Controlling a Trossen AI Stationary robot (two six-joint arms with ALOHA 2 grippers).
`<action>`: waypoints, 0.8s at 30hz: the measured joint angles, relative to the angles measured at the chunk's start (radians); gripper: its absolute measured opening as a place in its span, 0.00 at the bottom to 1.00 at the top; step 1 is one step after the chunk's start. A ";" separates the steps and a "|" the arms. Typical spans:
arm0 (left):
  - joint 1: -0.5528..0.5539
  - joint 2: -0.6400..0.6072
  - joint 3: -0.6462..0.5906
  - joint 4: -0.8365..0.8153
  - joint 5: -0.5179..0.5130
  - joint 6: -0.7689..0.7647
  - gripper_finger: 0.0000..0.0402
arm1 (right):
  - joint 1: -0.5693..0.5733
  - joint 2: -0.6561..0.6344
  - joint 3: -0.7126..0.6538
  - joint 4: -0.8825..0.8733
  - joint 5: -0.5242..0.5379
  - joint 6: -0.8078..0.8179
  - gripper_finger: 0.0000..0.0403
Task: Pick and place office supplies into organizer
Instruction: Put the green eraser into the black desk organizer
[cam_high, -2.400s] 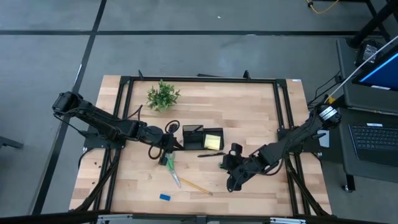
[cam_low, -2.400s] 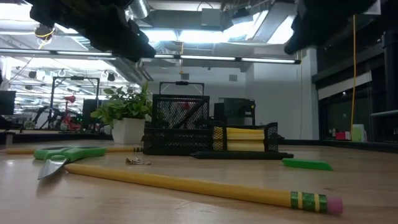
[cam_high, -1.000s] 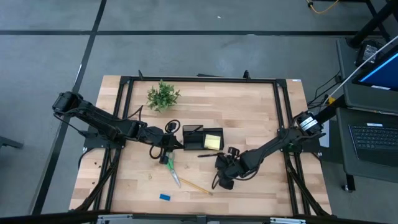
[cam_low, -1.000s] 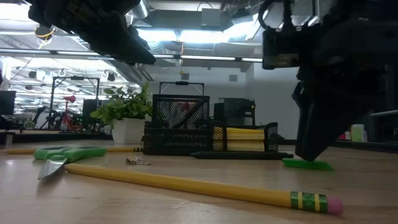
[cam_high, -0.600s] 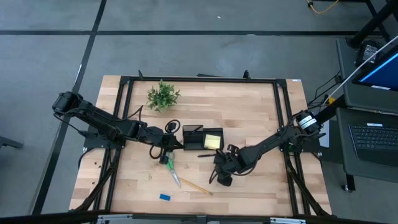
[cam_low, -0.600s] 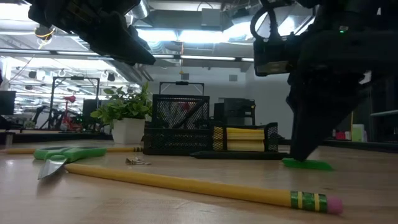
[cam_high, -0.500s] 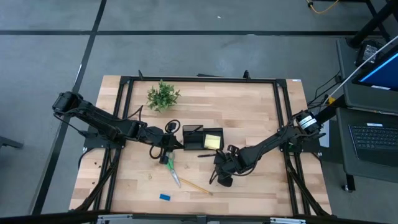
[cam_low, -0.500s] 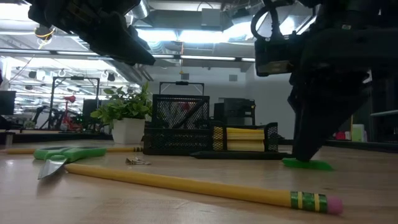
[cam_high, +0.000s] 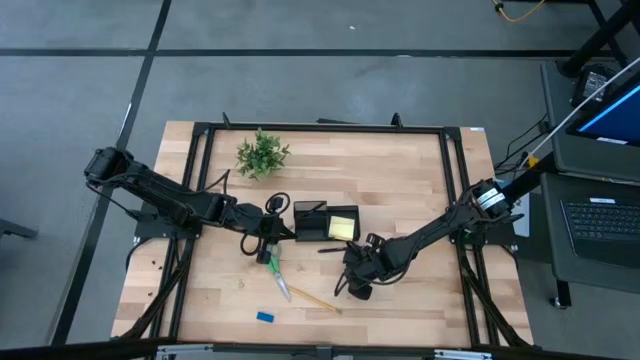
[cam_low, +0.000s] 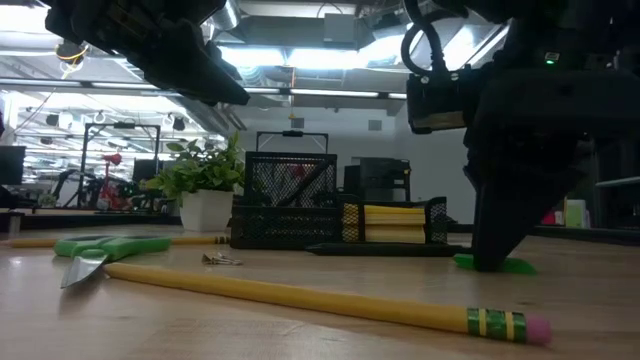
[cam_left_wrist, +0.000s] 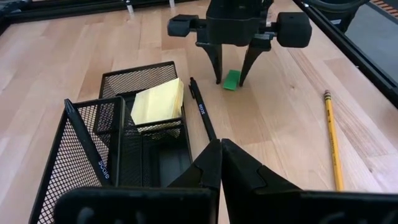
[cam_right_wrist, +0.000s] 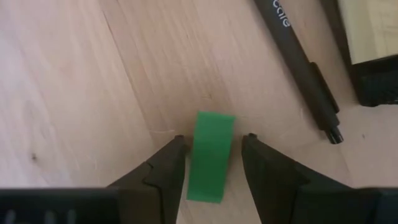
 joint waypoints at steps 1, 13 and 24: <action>0.000 0.000 0.000 0.000 0.000 0.000 0.01 | 0.000 0.000 0.000 0.000 -0.001 0.000 0.40; 0.000 0.000 0.000 0.000 0.000 0.000 0.01 | -0.001 0.000 -0.002 -0.002 -0.005 0.002 0.40; 0.000 0.000 0.000 0.000 0.000 0.000 0.01 | -0.001 0.000 -0.002 0.005 -0.017 -0.001 0.22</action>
